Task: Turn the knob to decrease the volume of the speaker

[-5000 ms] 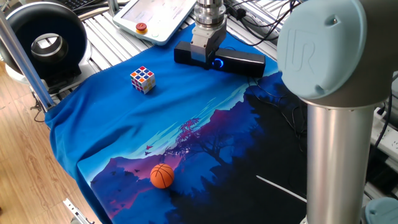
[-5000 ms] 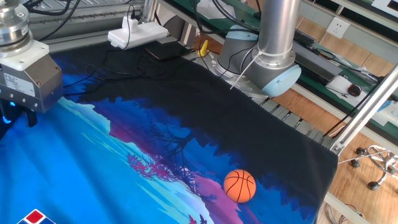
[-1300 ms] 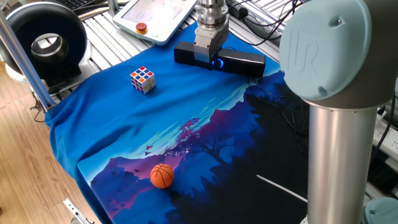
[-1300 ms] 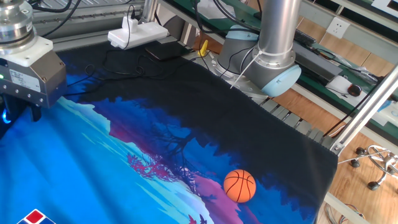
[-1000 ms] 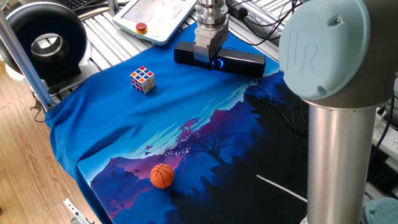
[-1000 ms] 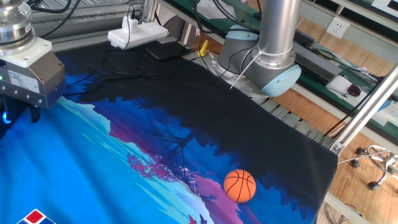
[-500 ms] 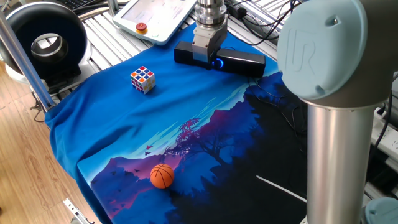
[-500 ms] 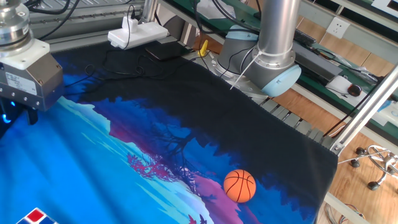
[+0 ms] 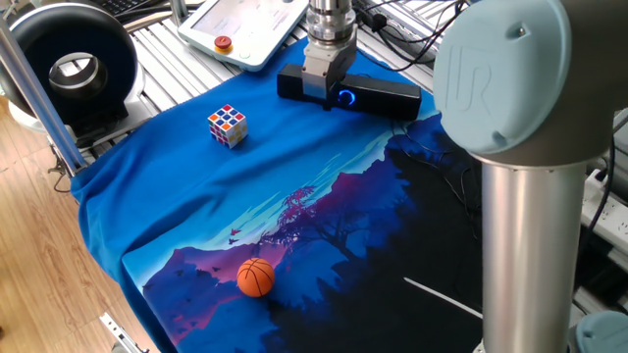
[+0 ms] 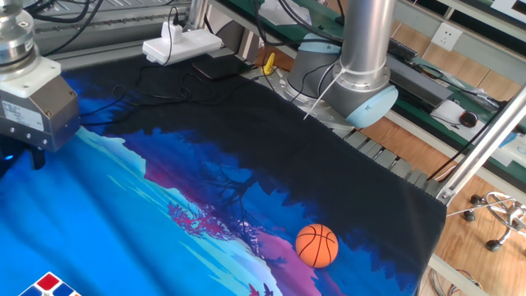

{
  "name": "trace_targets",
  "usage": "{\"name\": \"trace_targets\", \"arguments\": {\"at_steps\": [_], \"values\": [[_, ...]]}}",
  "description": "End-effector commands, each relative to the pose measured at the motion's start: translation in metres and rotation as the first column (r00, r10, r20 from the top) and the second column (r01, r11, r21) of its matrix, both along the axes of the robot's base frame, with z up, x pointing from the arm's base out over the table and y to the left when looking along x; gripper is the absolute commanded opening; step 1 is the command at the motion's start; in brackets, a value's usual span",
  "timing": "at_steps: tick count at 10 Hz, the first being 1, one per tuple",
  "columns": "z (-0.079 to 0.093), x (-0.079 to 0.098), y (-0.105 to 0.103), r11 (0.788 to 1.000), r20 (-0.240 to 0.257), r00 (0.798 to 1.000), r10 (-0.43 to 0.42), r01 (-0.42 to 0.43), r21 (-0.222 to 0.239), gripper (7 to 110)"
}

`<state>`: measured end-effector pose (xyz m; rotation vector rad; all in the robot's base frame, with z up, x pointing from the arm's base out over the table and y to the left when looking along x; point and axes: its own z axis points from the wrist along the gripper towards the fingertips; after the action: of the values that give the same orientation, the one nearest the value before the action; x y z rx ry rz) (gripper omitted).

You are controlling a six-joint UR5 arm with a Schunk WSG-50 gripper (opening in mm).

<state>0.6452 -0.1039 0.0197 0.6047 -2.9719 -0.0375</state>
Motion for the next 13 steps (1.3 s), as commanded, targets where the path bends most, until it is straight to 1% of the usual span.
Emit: {"name": "trace_targets", "arguments": {"at_steps": [1, 4, 5, 6, 7, 8, 9, 10, 11, 12, 13], "values": [[0.001, 0.003, 0.004, 1.000, 0.006, 1.000, -0.003, 0.003, 0.019, 44], [0.001, 0.003, 0.006, 1.000, 0.005, 1.000, 0.006, -0.007, 0.030, 44], [0.005, 0.007, 0.003, 1.000, 0.017, 1.000, 0.020, -0.020, 0.018, 44], [0.015, 0.008, 0.005, 1.000, 0.017, 1.000, 0.022, -0.022, 0.021, 44], [0.026, 0.013, 0.009, 0.999, 0.029, 0.999, 0.032, -0.033, 0.040, 44], [0.036, 0.020, 0.018, 0.996, 0.056, 0.997, 0.050, -0.054, 0.074, 44], [0.047, 0.018, 0.030, 0.991, 0.058, 0.997, 0.046, -0.053, 0.121, 44], [0.062, 0.012, 0.041, 0.986, 0.050, 0.998, 0.028, -0.036, 0.162, 44], [0.079, 0.001, 0.045, 0.984, 0.027, 1.000, 0.002, -0.007, 0.178, 44], [0.098, -0.019, 0.055, 0.972, -0.036, 0.994, -0.101, 0.106, 0.207, 44], [0.107, -0.025, 0.056, 0.962, -0.041, 0.983, -0.180, 0.184, 0.200, 44]]}}
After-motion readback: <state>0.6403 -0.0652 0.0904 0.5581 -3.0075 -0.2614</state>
